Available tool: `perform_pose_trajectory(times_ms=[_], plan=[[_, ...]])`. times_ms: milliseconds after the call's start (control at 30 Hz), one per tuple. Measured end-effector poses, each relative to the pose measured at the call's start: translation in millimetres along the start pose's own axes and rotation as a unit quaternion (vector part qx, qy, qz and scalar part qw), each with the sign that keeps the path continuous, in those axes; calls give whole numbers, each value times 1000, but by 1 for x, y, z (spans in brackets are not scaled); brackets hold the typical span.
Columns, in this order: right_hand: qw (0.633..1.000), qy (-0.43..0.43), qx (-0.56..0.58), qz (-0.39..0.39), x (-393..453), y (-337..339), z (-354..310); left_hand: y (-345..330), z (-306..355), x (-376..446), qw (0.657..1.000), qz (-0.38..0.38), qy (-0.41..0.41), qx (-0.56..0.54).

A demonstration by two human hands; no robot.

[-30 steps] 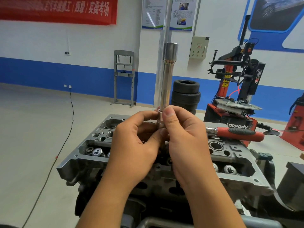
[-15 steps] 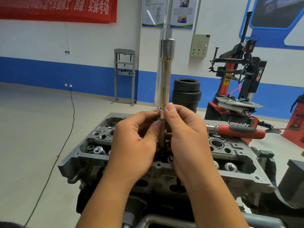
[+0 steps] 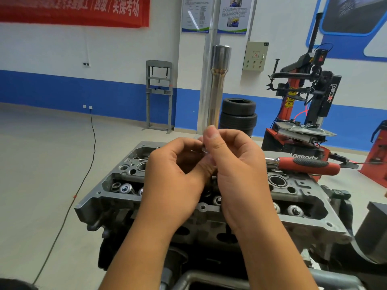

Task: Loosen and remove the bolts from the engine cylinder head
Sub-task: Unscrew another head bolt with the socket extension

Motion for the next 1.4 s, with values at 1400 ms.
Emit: perform_pose_trajectory(times_ms=[1400], plan=[[1000, 12, -15, 11, 0, 1, 2, 0, 1, -1, 999, -4, -23, -44]])
Point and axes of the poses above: each hand's wrist, its own x-axis towards the middle knuckle, its own y-axis out of the back of the hand, z = x × y, the point moved 6 cm from there along x, towards the middle knuckle, and after that the axes turned 13 degrees about z, right-handed, at the moved point
